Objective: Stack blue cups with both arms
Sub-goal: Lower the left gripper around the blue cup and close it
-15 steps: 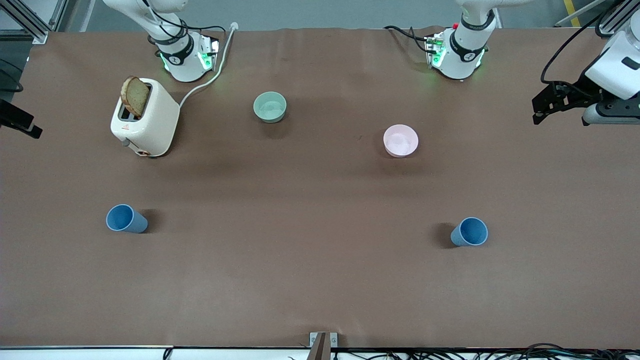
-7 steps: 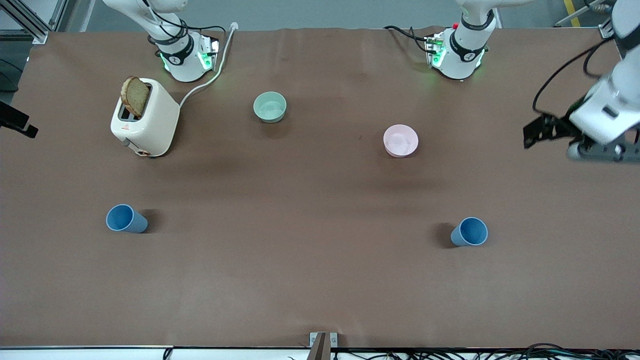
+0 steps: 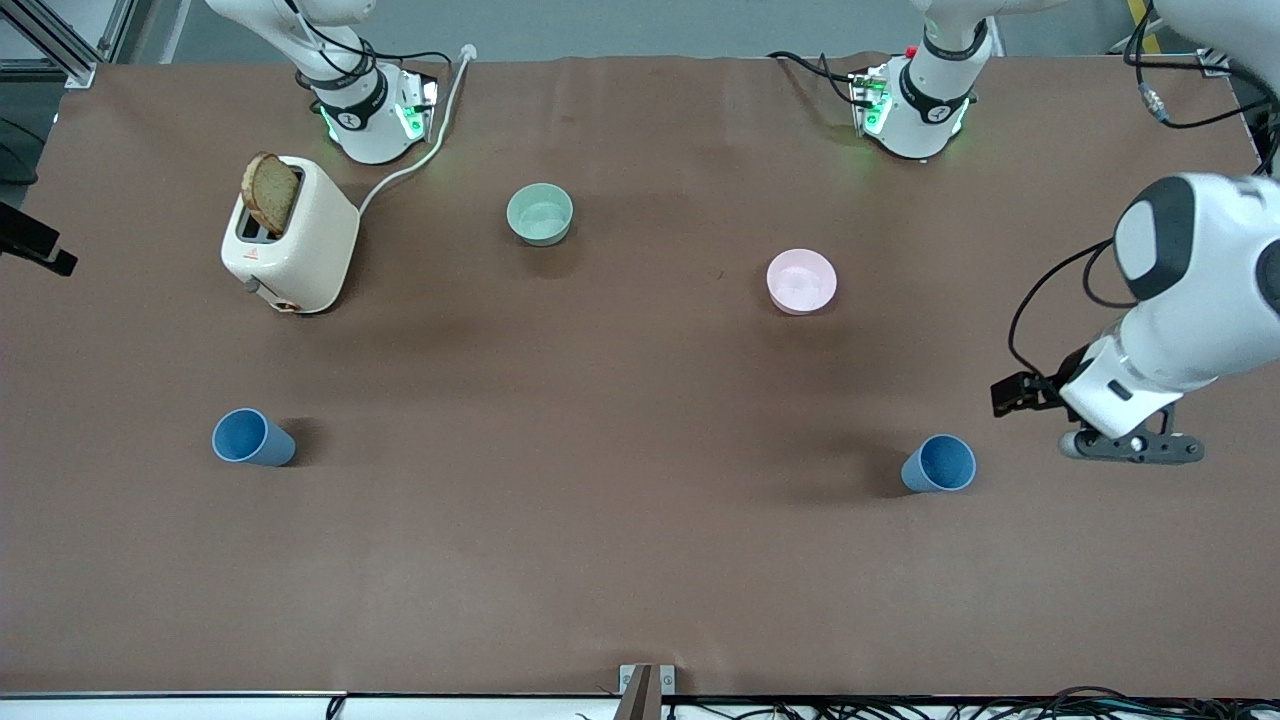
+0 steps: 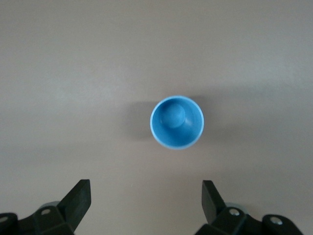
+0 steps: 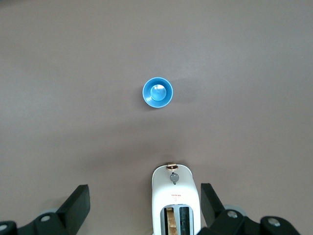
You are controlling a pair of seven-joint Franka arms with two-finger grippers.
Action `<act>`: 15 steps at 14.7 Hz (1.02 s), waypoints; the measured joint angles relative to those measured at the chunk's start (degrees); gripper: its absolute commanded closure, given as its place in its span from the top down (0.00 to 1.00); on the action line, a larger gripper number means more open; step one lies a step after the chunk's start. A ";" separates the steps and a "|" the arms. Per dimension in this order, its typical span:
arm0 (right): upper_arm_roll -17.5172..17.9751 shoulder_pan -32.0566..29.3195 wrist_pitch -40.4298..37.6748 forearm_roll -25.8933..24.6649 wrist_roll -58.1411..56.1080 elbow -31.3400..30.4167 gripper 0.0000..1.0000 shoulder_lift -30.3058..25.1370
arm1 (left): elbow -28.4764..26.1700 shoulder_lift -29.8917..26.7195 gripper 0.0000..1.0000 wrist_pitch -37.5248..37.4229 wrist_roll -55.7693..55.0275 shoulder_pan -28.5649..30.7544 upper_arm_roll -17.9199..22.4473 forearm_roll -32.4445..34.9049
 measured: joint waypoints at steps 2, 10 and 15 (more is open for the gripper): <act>0.01 0.00 0.24 0.00 -0.83 0.00 1.00 -0.01 | -1.26 2.68 1.00 4.53 0.00 -0.02 0.00 0.00; 0.02 0.01 0.17 0.00 -1.04 0.01 1.00 -0.09 | -3.78 10.98 0.47 17.37 -2.36 -0.62 -0.05 0.00; 0.12 0.44 -0.83 0.00 -1.46 -0.61 1.00 -0.05 | -2.38 15.25 0.00 19.29 -2.60 -0.33 -0.03 0.00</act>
